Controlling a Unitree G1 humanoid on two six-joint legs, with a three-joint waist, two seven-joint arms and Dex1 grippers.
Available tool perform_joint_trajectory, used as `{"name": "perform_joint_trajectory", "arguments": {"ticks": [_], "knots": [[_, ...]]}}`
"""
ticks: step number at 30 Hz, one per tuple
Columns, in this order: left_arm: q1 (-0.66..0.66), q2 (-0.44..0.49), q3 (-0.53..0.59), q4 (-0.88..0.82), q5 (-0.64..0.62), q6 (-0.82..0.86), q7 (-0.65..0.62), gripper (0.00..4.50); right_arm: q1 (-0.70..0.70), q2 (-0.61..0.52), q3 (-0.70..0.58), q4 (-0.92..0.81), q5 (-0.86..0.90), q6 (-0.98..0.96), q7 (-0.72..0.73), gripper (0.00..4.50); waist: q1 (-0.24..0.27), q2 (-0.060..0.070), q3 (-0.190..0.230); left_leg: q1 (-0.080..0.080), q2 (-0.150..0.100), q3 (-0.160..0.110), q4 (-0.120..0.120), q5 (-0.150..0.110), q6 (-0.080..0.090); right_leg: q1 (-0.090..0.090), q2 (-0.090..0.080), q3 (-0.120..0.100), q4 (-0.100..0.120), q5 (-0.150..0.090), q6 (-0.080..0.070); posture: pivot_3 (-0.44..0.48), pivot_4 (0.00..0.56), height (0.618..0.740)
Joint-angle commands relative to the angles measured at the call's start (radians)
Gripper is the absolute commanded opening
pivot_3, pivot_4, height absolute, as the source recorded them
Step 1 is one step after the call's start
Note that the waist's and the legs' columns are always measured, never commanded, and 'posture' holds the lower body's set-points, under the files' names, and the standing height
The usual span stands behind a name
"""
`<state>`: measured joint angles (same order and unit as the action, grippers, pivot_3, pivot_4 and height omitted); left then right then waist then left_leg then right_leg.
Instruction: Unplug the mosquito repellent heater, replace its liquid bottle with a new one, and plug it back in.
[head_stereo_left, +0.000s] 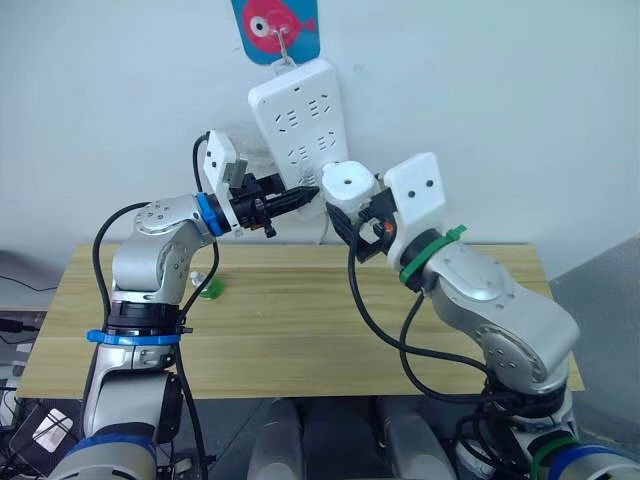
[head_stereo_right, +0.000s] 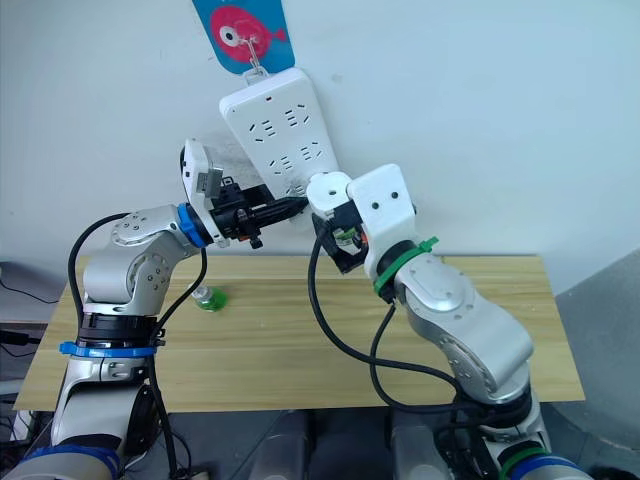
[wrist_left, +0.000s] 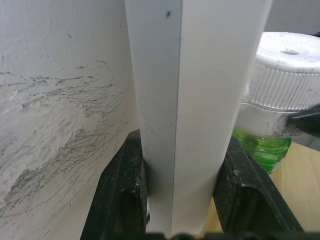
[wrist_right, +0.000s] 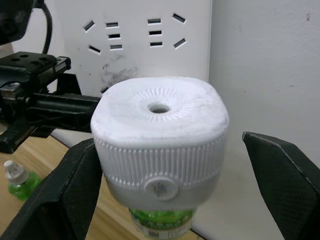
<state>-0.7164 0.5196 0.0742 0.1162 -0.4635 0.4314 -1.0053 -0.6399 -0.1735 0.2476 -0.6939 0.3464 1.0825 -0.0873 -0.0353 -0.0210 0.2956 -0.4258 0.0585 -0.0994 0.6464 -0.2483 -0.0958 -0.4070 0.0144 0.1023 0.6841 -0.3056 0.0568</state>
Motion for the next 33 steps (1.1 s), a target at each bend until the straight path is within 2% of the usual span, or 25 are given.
{"name": "perform_joint_trajectory", "arguments": {"ticks": [1, 2, 4, 5, 17, 23, 28, 33], "knots": [[0.001, -0.009, -0.029, -0.066, -0.006, 0.0, -0.005, 1.31, -0.016, 0.018, 0.003, 0.001, -0.053, -0.05, -0.003, 4.1, 0.0, 0.0, 0.0, -0.001, 0.0, -0.001, 0.0, 0.0, 0.0, 0.0, 0.0, -0.001, 0.0, 0.0, 0.0, -0.097, 0.287, 0.74], [0.002, -0.009, -0.029, -0.069, -0.006, 0.002, -0.002, 1.31, -0.019, 0.025, 0.003, 0.008, -0.062, -0.059, -0.004, 3.89, 0.0, 0.0, 0.0, -0.001, 0.0, -0.002, 0.0, 0.0, 0.0, 0.0, 0.0, -0.002, -0.001, 0.0, 0.0, -0.095, 0.288, 0.74], [0.005, -0.008, -0.031, -0.077, -0.005, 0.009, 0.007, 1.31, -0.023, 0.035, 0.002, 0.012, -0.074, -0.067, -0.003, 3.13, 0.0, 0.0, 0.0, -0.002, 0.0, -0.004, 0.0, 0.001, -0.002, 0.0, 0.0, -0.004, -0.001, 0.0, 0.0, -0.093, 0.288, 0.74], [0.007, -0.007, -0.033, -0.079, 0.0, 0.009, 0.014, 1.31, -0.022, 0.039, 0.001, 0.009, -0.078, -0.066, -0.001, 2.97, 0.0, 0.0, 0.0, -0.002, 0.0, -0.004, 0.0, 0.001, -0.003, 0.0, 0.0, -0.004, -0.001, 0.0, 0.0, -0.093, 0.288, 0.74], [0.051, -0.004, -0.063, -0.057, 0.076, -0.027, 0.108, 1.31, 0.067, 0.026, -0.069, -0.265, -0.021, 0.142, 0.052, 2.99, -0.004, 0.0, 0.0, -0.004, -0.002, -0.008, -0.001, 0.003, -0.005, 0.0, -0.002, -0.007, -0.002, 0.001, -0.001, -0.124, 0.301, 0.74], [0.139, 0.004, -0.035, -0.131, 0.059, -0.037, 0.142, 1.31, 0.115, 0.063, -0.169, -0.295, -0.006, 0.135, 0.073, 2.99, -0.023, 0.001, -0.001, -0.001, -0.003, -0.008, 0.0, 0.003, -0.004, 0.001, -0.002, -0.006, 0.005, 0.001, -0.001, -0.126, 0.299, 0.74], [0.287, 0.037, -0.018, -0.245, 0.078, -0.125, 0.136, 2.92, 0.168, 0.126, -0.242, -0.291, 0.0, 0.096, 0.065, 2.99, -0.048, 0.003, -0.001, 0.0, -0.003, -0.006, -0.002, 0.004, -0.005, 0.0, -0.002, -0.003, 0.006, 0.0, -0.002, -0.111, 0.297, 0.74], [0.477, 0.019, -0.002, -0.401, 0.101, -0.229, 0.183, 4.41, 0.219, 0.232, -0.305, -0.284, 0.044, 0.057, 0.068, 2.99, -0.051, 0.003, 0.0, -0.001, -0.001, -0.006, -0.002, 0.004, -0.006, -0.004, -0.001, -0.004, 0.012, -0.001, -0.004, -0.097, 0.296, 0.74]]}}
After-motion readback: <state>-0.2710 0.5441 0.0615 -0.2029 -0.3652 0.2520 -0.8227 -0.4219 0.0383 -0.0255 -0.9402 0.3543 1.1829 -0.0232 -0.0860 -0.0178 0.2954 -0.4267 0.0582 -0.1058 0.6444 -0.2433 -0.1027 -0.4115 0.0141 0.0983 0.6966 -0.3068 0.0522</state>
